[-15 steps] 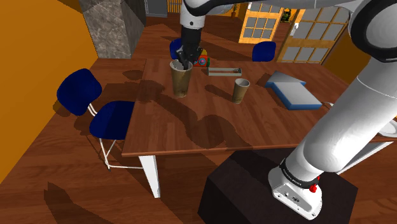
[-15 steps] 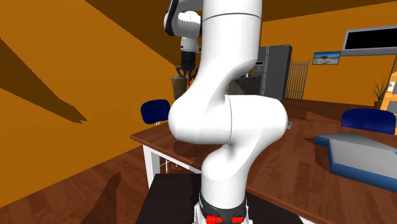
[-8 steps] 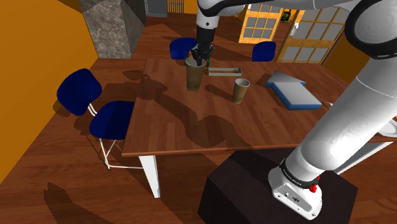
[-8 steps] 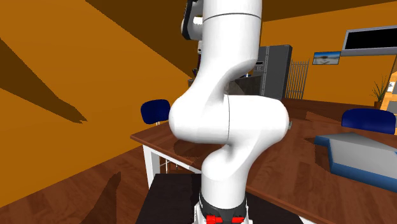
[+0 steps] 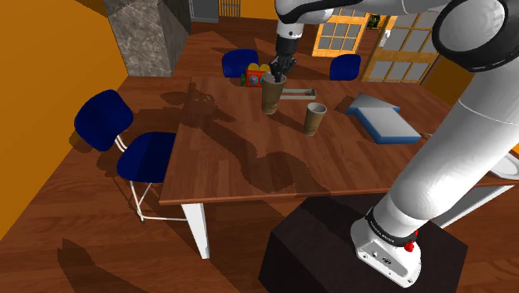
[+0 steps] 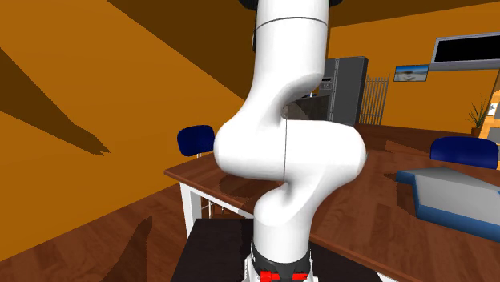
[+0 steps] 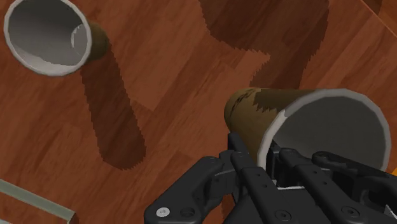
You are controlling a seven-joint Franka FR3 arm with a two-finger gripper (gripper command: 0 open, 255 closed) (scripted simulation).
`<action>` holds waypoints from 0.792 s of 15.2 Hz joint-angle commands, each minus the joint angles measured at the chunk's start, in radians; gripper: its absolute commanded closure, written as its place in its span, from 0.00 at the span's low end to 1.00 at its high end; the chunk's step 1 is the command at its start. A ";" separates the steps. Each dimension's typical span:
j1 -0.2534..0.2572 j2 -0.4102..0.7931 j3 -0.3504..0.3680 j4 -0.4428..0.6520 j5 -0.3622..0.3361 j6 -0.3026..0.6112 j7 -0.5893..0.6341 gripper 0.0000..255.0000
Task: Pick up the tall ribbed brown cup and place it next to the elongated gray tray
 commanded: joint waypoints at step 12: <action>-0.159 0.212 -0.110 0.221 0.016 -0.030 -0.270 1.00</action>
